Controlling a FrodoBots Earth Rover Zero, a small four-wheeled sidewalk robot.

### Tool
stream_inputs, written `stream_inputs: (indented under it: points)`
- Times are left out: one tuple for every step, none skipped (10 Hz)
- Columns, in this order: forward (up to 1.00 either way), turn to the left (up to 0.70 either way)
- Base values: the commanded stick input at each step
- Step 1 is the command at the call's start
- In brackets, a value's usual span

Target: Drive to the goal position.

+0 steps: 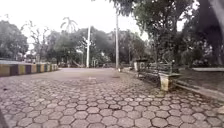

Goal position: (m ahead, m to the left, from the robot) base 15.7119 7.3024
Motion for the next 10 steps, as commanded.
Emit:
stream_inputs:
  points:
    - [0.70,0.00]
    - [0.70,0.00]
    - [0.70,0.00]
    - [0.70,0.00]
    - [0.70,0.00]
    - [0.70,0.00]
    - [0.70,0.00]
    - [0.29,0.00]
    - [0.00,0.00]
    - [0.00,0.00]
